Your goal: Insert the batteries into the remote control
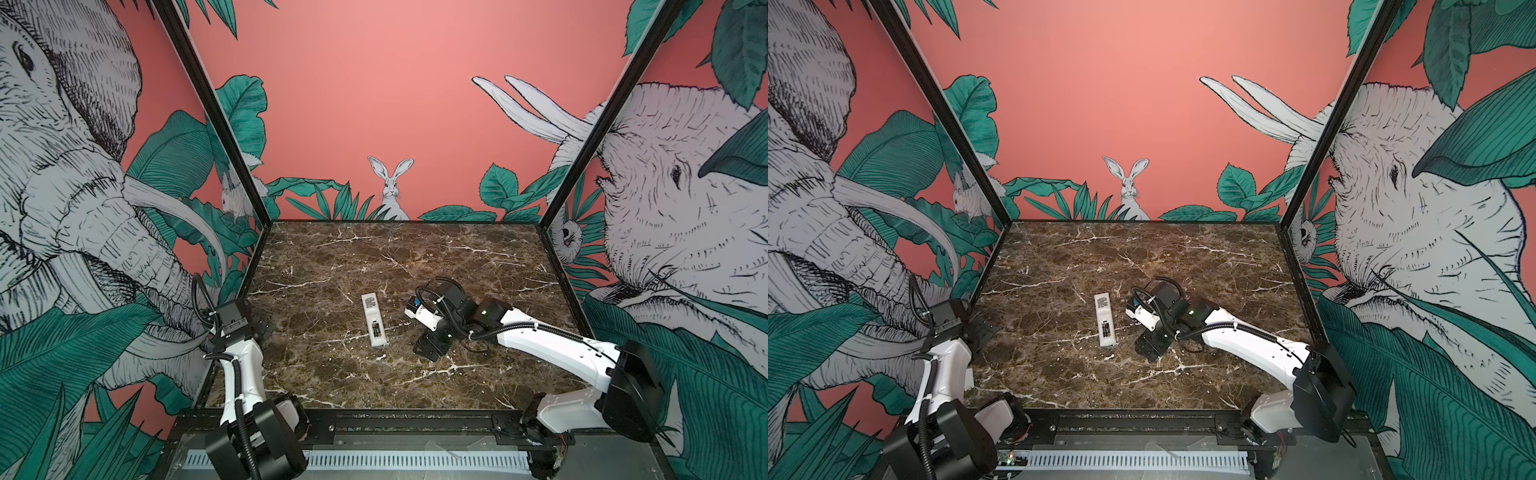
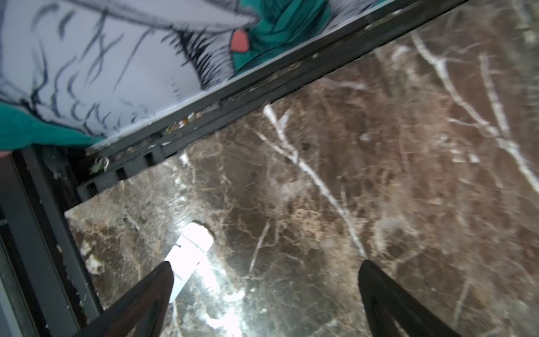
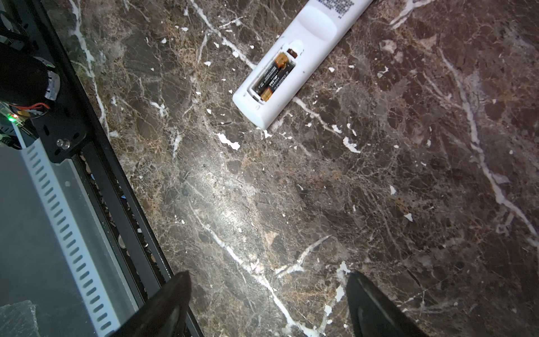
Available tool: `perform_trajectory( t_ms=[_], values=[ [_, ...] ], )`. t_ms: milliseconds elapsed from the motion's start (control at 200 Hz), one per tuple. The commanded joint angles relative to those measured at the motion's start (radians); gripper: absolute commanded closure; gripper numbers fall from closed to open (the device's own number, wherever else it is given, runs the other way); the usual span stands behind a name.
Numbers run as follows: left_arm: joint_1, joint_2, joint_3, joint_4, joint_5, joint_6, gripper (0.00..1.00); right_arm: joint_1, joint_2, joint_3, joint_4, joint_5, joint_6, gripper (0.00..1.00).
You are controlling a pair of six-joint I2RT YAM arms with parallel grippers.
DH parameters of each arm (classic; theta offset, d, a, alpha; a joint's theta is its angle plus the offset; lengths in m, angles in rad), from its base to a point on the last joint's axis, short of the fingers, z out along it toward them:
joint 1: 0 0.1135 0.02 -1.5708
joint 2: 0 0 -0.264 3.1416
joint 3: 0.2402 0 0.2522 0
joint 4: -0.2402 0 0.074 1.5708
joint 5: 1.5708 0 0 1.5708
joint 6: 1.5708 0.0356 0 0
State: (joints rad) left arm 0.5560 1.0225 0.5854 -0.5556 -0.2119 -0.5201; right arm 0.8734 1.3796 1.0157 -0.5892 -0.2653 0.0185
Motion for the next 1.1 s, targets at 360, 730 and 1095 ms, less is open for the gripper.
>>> perform_trajectory(
  t_ms=[360, 730, 1095],
  values=[
    [0.119, 0.156, -0.037, -0.058, 0.008, -0.049, 0.01, -0.013, -0.032, -0.011, -0.033, 0.027, -0.001, 0.17],
    [0.121, 0.098, -0.089, 0.011, 0.053, -0.061, 0.01, -0.029, -0.071, -0.033, -0.056, 0.043, -0.012, 0.17],
    [0.122, 0.077, -0.135, 0.04, 0.125, -0.101, 0.06, -0.039, -0.085, -0.017, -0.083, 0.05, -0.022, 0.16]
  ],
)
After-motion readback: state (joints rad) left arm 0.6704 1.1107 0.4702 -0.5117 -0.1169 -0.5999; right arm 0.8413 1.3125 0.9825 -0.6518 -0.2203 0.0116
